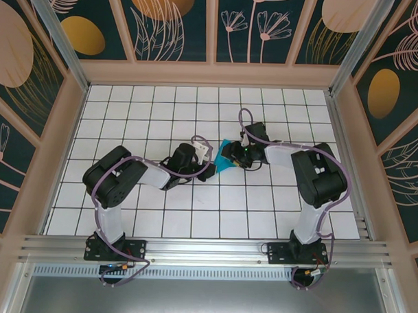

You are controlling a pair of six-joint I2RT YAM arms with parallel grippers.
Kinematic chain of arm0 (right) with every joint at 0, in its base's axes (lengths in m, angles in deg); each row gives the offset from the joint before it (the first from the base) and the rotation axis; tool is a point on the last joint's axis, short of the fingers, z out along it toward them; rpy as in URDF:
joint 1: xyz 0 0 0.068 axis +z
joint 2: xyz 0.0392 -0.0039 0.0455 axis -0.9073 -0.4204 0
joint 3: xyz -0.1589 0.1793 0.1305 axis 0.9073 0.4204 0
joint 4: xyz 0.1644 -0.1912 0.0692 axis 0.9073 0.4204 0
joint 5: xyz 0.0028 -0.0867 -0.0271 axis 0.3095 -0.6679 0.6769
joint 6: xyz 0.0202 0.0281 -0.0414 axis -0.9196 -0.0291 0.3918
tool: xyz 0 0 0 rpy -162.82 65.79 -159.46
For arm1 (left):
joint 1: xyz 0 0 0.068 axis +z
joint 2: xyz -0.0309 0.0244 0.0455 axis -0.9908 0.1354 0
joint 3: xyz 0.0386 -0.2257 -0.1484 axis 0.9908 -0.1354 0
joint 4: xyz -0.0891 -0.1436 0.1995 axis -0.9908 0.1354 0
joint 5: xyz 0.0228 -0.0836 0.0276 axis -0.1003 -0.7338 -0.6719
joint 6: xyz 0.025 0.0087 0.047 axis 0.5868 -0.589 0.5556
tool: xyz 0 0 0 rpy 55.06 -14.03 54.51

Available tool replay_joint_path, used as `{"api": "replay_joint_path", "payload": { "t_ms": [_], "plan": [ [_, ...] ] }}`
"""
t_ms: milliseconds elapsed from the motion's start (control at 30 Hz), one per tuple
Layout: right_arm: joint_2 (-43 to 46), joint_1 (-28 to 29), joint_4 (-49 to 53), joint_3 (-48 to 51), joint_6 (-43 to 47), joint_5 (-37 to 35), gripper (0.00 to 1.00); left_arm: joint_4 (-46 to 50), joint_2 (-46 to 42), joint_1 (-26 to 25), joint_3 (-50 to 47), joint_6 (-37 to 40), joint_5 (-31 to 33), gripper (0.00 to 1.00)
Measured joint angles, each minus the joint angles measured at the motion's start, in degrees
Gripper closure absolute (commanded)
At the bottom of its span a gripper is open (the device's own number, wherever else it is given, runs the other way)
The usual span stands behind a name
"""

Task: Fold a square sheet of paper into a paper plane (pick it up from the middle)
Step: Fourth fold the wing at the center of the table.

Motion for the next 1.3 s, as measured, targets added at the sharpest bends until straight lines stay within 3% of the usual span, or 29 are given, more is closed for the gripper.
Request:
{"api": "replay_joint_path", "payload": {
  "t_ms": [567,833,1300],
  "plan": [
    [4.26,0.24,3.56,-0.74,6.82,-2.29,0.45,5.14,0.02,0.0,2.08,1.81,0.2,0.94],
    [4.52,1.25,3.82,-0.96,7.67,-1.53,0.5,6.08,0.81,0.0,2.62,1.55,0.2,0.95],
    [4.55,1.2,1.64,1.9,8.7,-1.53,0.51,4.57,0.98,0.33,2.8,-6.01,-1.68,0.95]
  ]
}}
